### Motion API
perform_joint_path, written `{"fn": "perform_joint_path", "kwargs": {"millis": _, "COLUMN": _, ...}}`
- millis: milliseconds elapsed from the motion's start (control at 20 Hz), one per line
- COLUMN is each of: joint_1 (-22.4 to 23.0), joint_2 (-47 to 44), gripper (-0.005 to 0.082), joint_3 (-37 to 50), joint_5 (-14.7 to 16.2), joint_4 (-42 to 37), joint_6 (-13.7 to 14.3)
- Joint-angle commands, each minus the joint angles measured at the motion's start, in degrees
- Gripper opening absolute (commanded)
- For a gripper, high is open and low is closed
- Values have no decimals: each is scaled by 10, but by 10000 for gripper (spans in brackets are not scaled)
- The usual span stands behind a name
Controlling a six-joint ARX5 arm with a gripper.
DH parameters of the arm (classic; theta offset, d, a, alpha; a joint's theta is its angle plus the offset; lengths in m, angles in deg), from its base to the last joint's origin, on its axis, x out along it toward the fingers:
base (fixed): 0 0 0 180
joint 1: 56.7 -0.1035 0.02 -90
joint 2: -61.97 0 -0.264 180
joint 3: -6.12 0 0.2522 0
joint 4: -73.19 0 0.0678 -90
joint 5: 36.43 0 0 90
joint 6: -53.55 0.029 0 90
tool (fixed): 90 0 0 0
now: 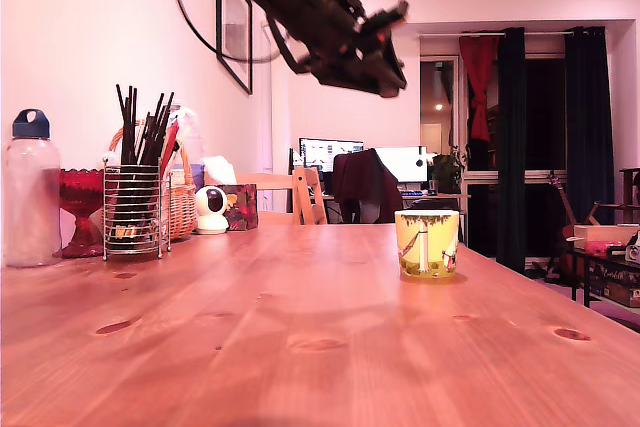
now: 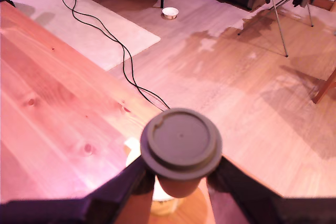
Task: Pick the coffee capsule and then drop it inside the coffee cup in front of you
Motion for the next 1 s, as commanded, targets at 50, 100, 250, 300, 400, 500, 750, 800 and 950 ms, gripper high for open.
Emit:
{"fn": "perform_joint_path", "kwargs": {"millis": 50, "joint_1": 2, "joint_2": -37, "gripper": 133, "joint_3": -36, "joint_5": -3, "joint_4": 2, "joint_6": -2}}
{"fn": "perform_joint_path", "kwargs": {"millis": 100, "joint_1": 2, "joint_2": -44, "gripper": 133, "joint_3": -51, "joint_5": -5, "joint_4": 4, "joint_6": -2}}
{"fn": "perform_joint_path", "kwargs": {"millis": 250, "joint_1": 2, "joint_2": -55, "gripper": 133, "joint_3": -78, "joint_5": -6, "joint_4": 5, "joint_6": -2}}
{"fn": "perform_joint_path", "kwargs": {"millis": 300, "joint_1": 2, "joint_2": -55, "gripper": 133, "joint_3": -78, "joint_5": -6, "joint_4": 1, "joint_6": -2}}
{"fn": "perform_joint_path", "kwargs": {"millis": 400, "joint_1": 2, "joint_2": -56, "gripper": 133, "joint_3": -78, "joint_5": -8, "joint_4": -7, "joint_6": -2}}
{"fn": "perform_joint_path", "kwargs": {"millis": 500, "joint_1": 2, "joint_2": -62, "gripper": 133, "joint_3": -78, "joint_5": -8, "joint_4": -23, "joint_6": -3}}
{"fn": "perform_joint_path", "kwargs": {"millis": 750, "joint_1": 5, "joint_2": -92, "gripper": 133, "joint_3": -80, "joint_5": -7, "joint_4": -51, "joint_6": -16}}
{"fn": "perform_joint_path", "kwargs": {"millis": 800, "joint_1": 5, "joint_2": -101, "gripper": 133, "joint_3": -80, "joint_5": -8, "joint_4": -61, "joint_6": -17}}
{"fn": "perform_joint_path", "kwargs": {"millis": 950, "joint_1": 6, "joint_2": -124, "gripper": 133, "joint_3": -80, "joint_5": -8, "joint_4": -111, "joint_6": -17}}
